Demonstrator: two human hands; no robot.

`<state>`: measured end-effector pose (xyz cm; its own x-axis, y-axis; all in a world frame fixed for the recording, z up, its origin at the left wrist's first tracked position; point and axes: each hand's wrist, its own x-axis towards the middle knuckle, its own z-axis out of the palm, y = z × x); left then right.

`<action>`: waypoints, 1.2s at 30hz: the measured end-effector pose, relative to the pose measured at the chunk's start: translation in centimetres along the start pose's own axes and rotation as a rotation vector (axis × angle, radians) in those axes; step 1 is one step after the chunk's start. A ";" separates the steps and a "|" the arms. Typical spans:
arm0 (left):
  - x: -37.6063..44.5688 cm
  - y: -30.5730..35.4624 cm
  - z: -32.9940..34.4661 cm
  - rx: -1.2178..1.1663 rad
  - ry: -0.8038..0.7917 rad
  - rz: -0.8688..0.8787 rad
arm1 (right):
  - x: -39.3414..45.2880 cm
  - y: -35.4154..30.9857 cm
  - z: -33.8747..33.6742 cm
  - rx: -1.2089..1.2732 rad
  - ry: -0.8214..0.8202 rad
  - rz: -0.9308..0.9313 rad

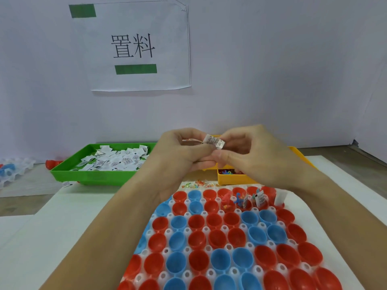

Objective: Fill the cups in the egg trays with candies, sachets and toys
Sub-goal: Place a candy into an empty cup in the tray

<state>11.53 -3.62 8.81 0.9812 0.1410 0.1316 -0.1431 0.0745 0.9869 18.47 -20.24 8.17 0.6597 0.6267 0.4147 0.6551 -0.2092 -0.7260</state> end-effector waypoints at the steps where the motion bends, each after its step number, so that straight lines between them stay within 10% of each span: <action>1: 0.0 0.0 0.1 0.007 0.003 -0.003 | 0.0 -0.1 -0.1 0.011 0.055 -0.002; 36: 0.6 -0.8 -1.0 0.398 0.021 0.014 | -0.1 0.3 -0.8 -0.018 0.051 0.111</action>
<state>12.11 -2.58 7.97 0.9761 0.1600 0.1470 -0.0907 -0.3150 0.9448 18.89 -20.96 8.34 0.7462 0.5601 0.3599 0.5831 -0.2889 -0.7593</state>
